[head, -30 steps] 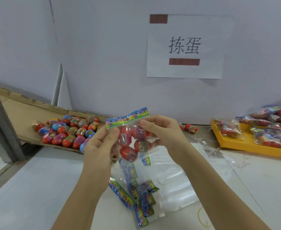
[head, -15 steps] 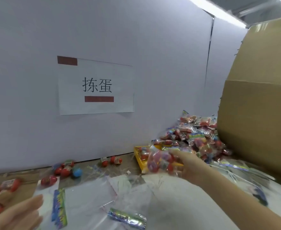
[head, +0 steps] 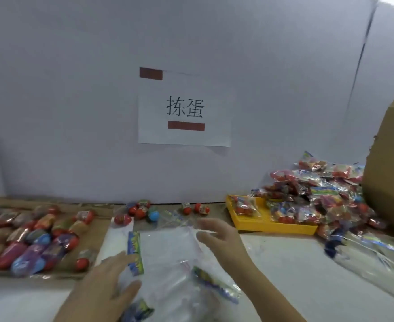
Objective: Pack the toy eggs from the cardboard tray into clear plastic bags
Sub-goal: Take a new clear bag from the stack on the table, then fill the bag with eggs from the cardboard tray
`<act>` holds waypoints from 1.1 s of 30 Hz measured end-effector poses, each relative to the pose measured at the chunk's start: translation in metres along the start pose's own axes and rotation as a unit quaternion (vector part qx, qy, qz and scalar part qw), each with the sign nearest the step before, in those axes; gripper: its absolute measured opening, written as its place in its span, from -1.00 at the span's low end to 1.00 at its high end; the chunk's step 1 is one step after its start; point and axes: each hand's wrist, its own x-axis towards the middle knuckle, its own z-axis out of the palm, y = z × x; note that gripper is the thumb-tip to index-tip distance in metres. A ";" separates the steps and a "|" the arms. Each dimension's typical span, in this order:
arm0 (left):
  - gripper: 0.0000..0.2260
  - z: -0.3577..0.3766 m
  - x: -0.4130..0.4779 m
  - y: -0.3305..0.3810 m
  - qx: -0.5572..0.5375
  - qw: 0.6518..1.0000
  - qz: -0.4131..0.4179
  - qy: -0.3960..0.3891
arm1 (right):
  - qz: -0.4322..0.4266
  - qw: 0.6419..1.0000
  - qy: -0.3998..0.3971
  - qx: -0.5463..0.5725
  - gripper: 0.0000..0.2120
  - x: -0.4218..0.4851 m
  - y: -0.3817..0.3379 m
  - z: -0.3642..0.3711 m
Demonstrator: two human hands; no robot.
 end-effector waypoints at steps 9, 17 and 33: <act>-0.65 0.016 -0.007 -0.005 0.090 0.992 0.047 -0.076 | -0.130 0.872 -0.133 -0.452 -0.54 -0.018 0.033 0.067; -0.80 0.011 -0.006 -0.002 -0.261 0.956 -0.103 0.090 | -0.301 0.930 0.036 -0.207 -0.84 -0.018 0.040 0.056; -0.77 -0.009 -0.005 0.005 -0.564 0.816 -0.127 -0.018 | -0.165 0.970 -0.007 0.181 -0.30 -0.033 0.015 0.050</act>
